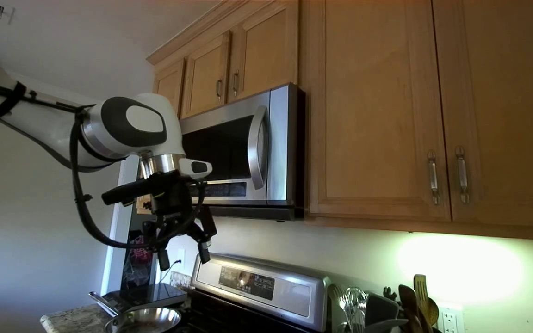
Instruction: Open the microwave door
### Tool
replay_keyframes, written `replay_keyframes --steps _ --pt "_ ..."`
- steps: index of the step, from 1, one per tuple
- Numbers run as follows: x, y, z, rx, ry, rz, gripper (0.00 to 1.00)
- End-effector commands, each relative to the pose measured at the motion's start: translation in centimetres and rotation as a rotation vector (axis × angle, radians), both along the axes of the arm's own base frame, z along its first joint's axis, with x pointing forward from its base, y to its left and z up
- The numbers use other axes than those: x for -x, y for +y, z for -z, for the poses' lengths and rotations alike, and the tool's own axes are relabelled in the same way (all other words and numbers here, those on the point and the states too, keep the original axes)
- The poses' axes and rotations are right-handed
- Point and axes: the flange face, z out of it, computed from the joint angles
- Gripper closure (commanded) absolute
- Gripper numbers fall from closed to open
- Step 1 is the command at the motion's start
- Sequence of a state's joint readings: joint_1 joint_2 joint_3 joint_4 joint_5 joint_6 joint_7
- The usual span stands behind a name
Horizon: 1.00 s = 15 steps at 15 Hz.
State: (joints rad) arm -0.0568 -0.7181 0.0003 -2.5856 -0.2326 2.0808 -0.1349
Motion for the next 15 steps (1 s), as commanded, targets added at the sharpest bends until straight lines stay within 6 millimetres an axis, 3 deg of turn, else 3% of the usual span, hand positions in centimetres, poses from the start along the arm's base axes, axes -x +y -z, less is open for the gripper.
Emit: replay_keyframes --steps 1,5,6,12,15 --pt "-3.6 0.3 -4.4 -0.003 -0.154 0.001 0.0" --pt "-7.7 1.3 -8.4 -0.003 -0.335 -0.009 0.0" --pt "-5.6 0.9 -7.6 -0.009 -0.286 -0.016 0.0" --pt "-6.2 1.0 -7.6 -0.01 -0.287 -0.019 0.0" --pt "-7.6 1.0 -8.6 -0.021 -0.362 0.018 0.0"
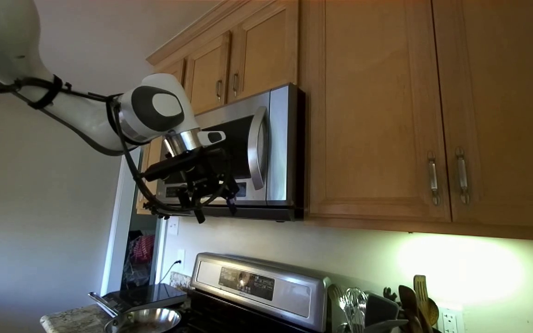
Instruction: Open the microwave door
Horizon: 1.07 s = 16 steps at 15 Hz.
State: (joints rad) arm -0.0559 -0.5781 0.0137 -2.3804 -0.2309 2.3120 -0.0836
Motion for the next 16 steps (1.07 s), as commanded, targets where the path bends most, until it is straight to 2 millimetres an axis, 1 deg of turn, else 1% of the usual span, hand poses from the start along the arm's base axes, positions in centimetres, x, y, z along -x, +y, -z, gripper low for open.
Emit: replay_keyframes --steps 1,2,4,6,11,13,16 --pt "-2.0 0.1 -1.5 -0.022 -0.095 0.041 0.0" --pt "-2.4 0.2 -2.0 -0.021 -0.12 0.048 0.0" --pt "-3.4 0.0 -3.7 -0.027 -0.169 0.062 0.0" --pt "-4.0 0.2 -5.7 -0.039 -0.221 0.076 0.0" --pt "-5.3 -0.3 -10.7 -0.156 -0.403 0.186 0.0" --pt "-5.6 -0.4 -12.2 -0.199 -0.485 0.212 0.0" --pt "-6.3 -0.4 -13.7 -0.251 -0.584 0.22 0.0"
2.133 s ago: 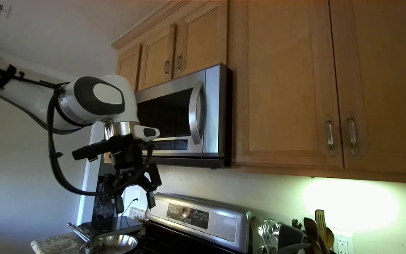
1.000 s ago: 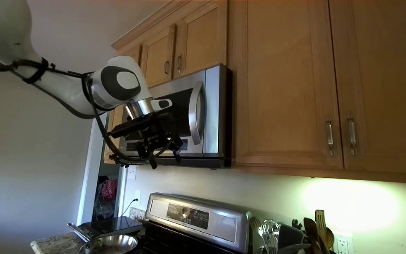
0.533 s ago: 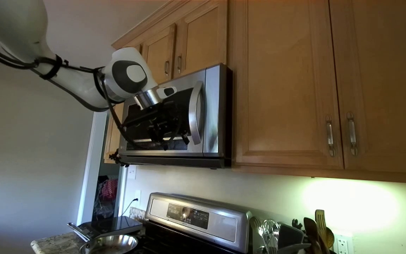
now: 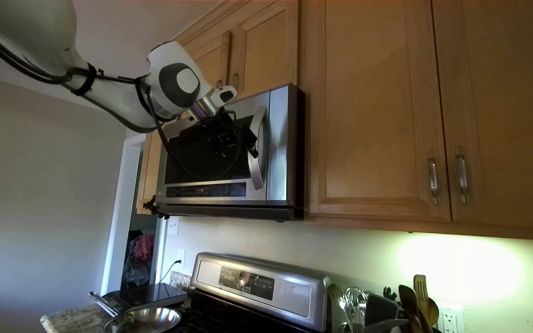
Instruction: Open the microwave door
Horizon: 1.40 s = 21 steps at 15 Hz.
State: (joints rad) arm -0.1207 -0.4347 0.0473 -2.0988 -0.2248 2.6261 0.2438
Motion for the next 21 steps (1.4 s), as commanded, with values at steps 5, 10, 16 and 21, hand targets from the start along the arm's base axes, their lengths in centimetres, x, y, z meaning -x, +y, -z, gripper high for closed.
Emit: replay_keyframes --steps 5,10,16,21 --pt "-3.4 -0.2 -1.5 -0.044 -0.164 0.0 0.0" --pt "-4.3 0.7 -1.5 -0.026 -0.166 -0.021 0.4" --pt "-2.8 1.6 -0.2 0.018 -0.131 -0.033 0.78" --pt "-2.1 2.8 1.5 -0.016 -0.08 -0.084 0.86"
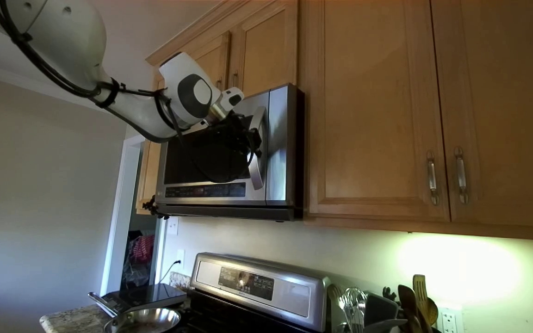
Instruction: Open the microwave door
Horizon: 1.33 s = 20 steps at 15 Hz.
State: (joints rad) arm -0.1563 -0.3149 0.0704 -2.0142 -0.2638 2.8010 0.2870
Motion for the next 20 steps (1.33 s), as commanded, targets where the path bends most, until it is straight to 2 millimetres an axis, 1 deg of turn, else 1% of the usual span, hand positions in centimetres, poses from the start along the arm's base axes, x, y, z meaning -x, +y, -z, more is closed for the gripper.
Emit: replay_keyframes --steps 1,3,4,7,8,10,12,13,14,16,17,18,20 --pt "1.9 3.3 2.7 -0.025 0.071 -0.086 0.86" --pt "2.7 3.8 2.7 -0.019 0.087 -0.107 0.86" --pt "3.2 3.3 3.0 -0.011 0.091 -0.112 0.86" --pt "4.9 3.8 3.0 0.028 0.1 -0.11 0.86" --pt "5.8 4.0 3.0 0.037 0.1 -0.106 0.86" --pt "8.0 4.9 2.9 0.049 0.119 -0.099 0.86" --pt "9.7 5.7 2.9 0.05 0.165 -0.091 0.86" --pt "10.9 7.7 2.3 0.056 0.192 -0.08 0.49" --pt "11.8 8.5 2.1 0.049 0.223 -0.077 0.36" --pt "13.0 8.6 2.1 0.019 0.277 -0.066 0.36" --pt "13.6 8.9 2.7 0.012 0.325 -0.068 0.31" --pt "13.9 9.0 3.8 0.001 0.386 -0.067 0.27" --pt "14.3 9.3 5.8 -0.025 0.508 -0.076 0.14"
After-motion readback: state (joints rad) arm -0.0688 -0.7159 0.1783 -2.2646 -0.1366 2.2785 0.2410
